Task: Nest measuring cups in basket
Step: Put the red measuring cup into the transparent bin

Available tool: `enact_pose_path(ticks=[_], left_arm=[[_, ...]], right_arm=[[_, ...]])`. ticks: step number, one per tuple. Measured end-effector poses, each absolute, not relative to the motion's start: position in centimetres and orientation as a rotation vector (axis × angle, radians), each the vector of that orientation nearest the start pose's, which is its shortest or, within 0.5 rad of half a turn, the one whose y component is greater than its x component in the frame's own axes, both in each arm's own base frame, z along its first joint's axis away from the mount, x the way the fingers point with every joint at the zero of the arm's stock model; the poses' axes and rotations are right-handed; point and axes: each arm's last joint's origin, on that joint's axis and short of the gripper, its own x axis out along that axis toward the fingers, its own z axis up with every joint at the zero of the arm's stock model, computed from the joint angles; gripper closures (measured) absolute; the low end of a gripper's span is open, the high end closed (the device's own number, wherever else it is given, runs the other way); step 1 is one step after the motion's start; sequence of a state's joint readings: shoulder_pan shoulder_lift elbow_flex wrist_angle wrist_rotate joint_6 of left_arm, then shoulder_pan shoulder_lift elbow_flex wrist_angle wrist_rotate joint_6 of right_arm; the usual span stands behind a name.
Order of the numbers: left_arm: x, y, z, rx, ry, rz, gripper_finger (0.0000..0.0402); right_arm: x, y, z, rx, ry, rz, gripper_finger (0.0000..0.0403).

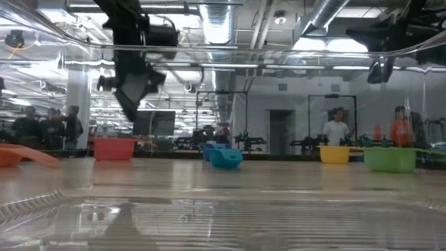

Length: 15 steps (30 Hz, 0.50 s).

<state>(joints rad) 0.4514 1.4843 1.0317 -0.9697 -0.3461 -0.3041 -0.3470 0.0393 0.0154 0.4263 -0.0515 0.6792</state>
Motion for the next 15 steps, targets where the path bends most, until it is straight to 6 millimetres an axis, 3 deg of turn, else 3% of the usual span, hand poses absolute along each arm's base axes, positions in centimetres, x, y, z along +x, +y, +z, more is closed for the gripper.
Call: enact_pose_path(ticks=[7, 15], left_arm=[[23.2, 13.0, 19.5, -0.492, 1.443, 0.82, 0.0392], [22.8, 13.2, 20.3, -0.476, 1.419, 0.791, 0.0327]], right_arm=[[8.9, -3.0, 20.0, 0.601, -0.415, -0.164, 0.037], [9.0, -3.1, 19.6, 0.611, -0.376, -0.177, 0.037]])
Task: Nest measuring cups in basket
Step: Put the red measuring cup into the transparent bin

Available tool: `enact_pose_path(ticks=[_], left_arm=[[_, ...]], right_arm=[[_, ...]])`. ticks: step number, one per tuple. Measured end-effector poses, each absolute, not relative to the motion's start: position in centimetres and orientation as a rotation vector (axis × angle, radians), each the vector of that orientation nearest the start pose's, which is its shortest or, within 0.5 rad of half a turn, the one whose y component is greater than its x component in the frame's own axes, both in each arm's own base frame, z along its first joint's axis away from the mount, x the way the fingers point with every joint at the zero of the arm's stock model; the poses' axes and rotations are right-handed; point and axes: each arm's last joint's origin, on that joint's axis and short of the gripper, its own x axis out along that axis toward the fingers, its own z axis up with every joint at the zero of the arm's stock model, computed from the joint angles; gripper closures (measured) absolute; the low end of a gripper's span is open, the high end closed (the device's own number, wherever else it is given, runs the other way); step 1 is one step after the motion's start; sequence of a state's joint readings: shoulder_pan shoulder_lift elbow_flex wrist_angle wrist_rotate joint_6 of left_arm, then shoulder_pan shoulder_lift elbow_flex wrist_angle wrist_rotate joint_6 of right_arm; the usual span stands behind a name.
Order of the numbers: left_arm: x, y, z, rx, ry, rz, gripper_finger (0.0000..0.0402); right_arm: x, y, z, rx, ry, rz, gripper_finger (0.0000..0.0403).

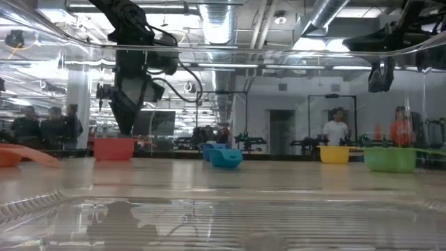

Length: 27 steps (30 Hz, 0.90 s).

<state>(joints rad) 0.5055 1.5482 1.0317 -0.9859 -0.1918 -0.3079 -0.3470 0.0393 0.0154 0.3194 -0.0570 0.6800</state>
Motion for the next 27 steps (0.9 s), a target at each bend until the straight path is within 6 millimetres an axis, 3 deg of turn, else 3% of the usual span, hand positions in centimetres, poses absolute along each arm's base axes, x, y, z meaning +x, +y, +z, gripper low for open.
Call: enact_pose_path(ticks=[5, 10, 17, 24, 27], left_arm=[[22.1, 14.0, 20.7, -0.405, 1.401, 0.923, 0.0281], [22.0, 15.5, 19.7, -0.405, 1.415, 0.971, 0.0255], [22.2, 16.5, 18.5, -0.442, 1.44, 0.936, 0.025], [22.8, 16.9, 16.0, -0.466, 1.531, 0.898, 0.025], [23.0, 17.0, 15.2, -0.469, 1.555, 0.844, 0.027]], right_arm=[[9.1, -3.1, 19.3, 0.618, -0.349, -0.187, 0.037], [9.1, -3.1, 19.4, 0.618, -0.35, -0.187, 0.037], [9.1, -3.1, 19.4, 0.628, -0.352, -0.185, 0.037], [9.1, -3.1, 19.4, 0.627, -0.354, -0.184, 0.037], [9.1, -3.1, 19.4, 0.628, -0.354, -0.185, 0.037]])
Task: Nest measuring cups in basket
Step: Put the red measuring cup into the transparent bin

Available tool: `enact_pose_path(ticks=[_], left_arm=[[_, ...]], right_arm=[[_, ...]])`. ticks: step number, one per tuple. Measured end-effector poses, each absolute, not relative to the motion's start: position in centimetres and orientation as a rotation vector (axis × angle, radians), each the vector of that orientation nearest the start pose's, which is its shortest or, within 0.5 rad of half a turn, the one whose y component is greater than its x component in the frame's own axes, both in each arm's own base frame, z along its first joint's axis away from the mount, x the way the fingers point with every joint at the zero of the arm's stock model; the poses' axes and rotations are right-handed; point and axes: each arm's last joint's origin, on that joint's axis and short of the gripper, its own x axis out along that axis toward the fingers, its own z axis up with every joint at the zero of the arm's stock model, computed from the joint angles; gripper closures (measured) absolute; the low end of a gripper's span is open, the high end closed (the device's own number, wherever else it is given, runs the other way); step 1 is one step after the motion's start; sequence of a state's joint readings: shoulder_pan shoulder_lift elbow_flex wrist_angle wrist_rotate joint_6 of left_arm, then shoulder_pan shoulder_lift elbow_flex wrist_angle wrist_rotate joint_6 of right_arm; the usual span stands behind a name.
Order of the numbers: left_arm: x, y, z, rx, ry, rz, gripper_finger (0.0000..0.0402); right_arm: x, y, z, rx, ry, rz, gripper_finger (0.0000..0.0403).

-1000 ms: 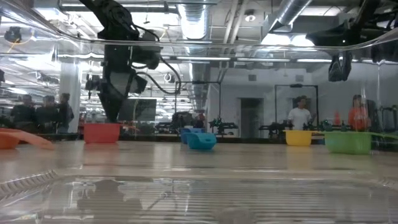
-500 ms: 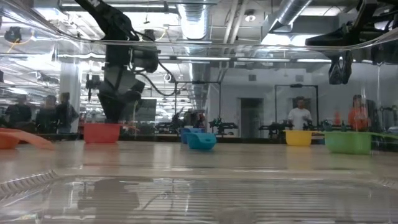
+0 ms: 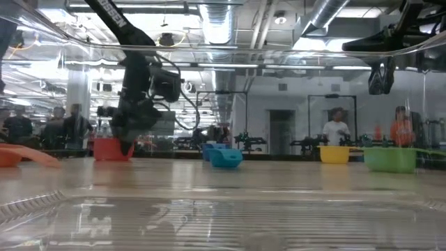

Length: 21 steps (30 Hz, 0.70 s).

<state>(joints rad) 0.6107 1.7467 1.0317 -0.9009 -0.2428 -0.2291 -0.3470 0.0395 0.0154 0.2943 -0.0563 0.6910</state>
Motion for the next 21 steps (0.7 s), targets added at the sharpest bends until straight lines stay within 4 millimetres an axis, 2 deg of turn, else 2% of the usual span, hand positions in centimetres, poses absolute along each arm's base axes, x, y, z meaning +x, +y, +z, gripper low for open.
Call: enact_pose_path(ticks=[2, 5, 9, 12, 17, 21], left_arm=[[23.3, 17.1, 14.9, -0.47, 1.552, 0.801, 0.0305], [23.6, 17.2, 14.8, -0.469, 1.53, 0.78, 0.0381], [23.7, 17.0, 14.9, -0.541, 1.52, 0.73, 0.0397], [24.4, 16.6, 15.7, -0.616, 1.505, 0.626, 0.0398], [27.3, 15.7, 19.4, -0.663, 1.431, 0.416, 0.0399], [30.8, 13.8, 24.2, -0.617, 1.301, 0.259, 0.04]], right_arm=[[9.1, -3.1, 19.4, 0.628, -0.354, -0.185, 0.037], [9.1, -3.1, 19.4, 0.641, -0.357, -0.182, 0.037], [9.0, -3.1, 19.4, 0.642, -0.361, -0.181, 0.037], [9.0, -3.1, 19.4, 0.642, -0.361, -0.181, 0.037], [9.0, -3.1, 19.4, 0.638, -0.359, -0.183, 0.037], [9.0, -3.1, 19.4, 0.635, -0.359, -0.183, 0.037]])
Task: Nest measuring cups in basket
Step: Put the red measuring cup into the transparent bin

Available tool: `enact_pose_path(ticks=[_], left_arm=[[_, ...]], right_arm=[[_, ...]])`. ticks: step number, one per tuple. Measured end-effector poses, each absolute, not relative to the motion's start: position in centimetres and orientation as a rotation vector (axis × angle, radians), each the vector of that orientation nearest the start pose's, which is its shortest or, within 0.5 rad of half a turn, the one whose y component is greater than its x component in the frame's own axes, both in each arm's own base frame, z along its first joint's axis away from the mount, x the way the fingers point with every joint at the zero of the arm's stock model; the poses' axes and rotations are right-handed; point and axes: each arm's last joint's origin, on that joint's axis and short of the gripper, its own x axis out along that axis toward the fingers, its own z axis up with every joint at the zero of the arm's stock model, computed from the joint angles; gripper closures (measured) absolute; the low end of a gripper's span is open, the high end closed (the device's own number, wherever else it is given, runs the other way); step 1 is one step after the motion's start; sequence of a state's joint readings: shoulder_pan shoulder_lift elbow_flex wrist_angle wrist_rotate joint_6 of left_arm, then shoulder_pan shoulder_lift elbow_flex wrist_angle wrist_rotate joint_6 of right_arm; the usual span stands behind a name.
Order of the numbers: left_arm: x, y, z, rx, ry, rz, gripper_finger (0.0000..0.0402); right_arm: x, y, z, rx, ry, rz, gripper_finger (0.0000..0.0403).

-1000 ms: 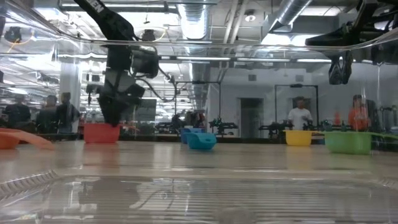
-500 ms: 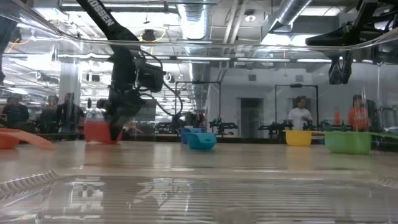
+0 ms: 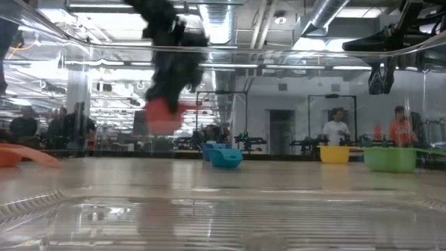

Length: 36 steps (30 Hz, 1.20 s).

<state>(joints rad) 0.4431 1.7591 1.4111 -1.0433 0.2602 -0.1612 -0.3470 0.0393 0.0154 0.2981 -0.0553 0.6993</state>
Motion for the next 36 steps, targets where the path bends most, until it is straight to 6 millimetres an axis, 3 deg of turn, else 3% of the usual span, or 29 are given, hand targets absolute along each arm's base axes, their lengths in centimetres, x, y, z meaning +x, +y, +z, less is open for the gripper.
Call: enact_pose_path(ticks=[7, 14, 21, 28, 36], left_arm=[[35.3, 6.7, 31.3, -0.413, 1.115, 0.126, 0.0401], [37.4, -1.3, 33.5, -0.365, 0.925, 0.144, 0.0401], [38.8, -8.2, 32.9, -0.418, 0.813, 0.092, 0.0401], [39.6, -15.8, 28.6, -0.418, 0.908, 0.023, 0.0401], [39.0, -22.7, 30.0, -0.399, 0.85, -0.008, 0.0401]], right_arm=[[9.0, -3.1, 19.4, 0.634, -0.358, -0.183, 0.037], [9.1, -3.1, 19.4, 0.634, -0.355, -0.18, 0.037], [9.1, -2.9, 19.3, 0.631, -0.319, -0.12, 0.037], [9.3, -2.9, 18.8, 0.707, -0.274, -0.112, 0.037], [9.3, -2.8, 18.8, 0.815, -0.275, -0.082, 0.037]])
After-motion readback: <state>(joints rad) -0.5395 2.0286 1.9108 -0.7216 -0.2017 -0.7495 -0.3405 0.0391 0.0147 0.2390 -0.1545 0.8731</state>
